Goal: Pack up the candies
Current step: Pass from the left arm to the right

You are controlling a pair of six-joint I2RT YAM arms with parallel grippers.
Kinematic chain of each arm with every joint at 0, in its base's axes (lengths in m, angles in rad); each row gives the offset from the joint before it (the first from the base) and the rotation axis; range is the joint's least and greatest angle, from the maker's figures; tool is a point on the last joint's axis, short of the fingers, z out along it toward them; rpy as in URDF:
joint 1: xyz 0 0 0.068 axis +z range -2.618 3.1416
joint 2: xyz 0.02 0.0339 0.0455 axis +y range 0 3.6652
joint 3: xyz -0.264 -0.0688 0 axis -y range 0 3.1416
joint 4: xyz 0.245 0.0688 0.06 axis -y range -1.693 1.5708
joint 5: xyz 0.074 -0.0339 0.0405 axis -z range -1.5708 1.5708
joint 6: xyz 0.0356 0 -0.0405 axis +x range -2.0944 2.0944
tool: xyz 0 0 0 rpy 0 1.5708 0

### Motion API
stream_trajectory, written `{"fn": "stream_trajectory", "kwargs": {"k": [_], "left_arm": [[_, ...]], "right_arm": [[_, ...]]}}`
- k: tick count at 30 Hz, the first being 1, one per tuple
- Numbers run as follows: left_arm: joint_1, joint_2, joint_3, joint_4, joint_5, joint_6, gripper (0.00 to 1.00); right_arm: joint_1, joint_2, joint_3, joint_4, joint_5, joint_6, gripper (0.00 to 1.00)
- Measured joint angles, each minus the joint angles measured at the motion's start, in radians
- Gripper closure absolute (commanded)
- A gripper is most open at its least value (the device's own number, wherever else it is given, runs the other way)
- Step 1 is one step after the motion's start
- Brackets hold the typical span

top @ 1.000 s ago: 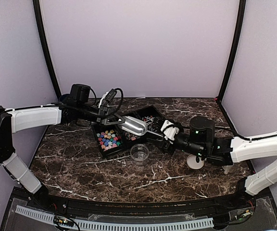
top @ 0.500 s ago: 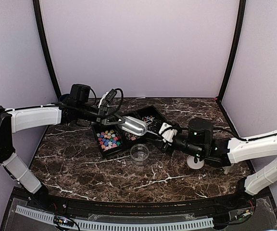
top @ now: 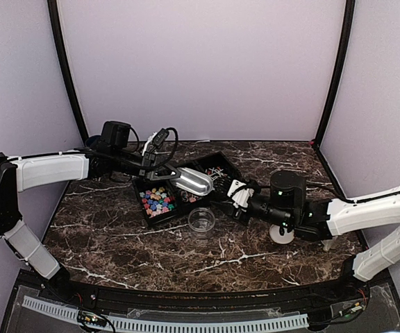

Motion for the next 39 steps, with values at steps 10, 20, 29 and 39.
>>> {"fn": "stream_trajectory", "kwargs": {"k": [10, 20, 29, 39], "left_arm": [[0.000, 0.005, 0.000, 0.000, 0.000, -0.002, 1.00], [0.000, 0.005, 0.000, 0.000, 0.000, -0.003, 1.00], [0.000, 0.005, 0.000, -0.001, 0.000, -0.003, 1.00], [0.002, 0.005, 0.000, -0.002, -0.003, 0.000, 1.00]], "right_arm": [[0.000, 0.018, 0.001, 0.041, -0.001, 0.000, 0.48], [0.000, 0.039, 0.034, 0.029, -0.011, 0.003, 0.43], [0.000, 0.051, 0.043, 0.017, -0.017, 0.011, 0.52], [0.000, 0.048, 0.041, 0.008, -0.001, 0.008, 0.75]]}}
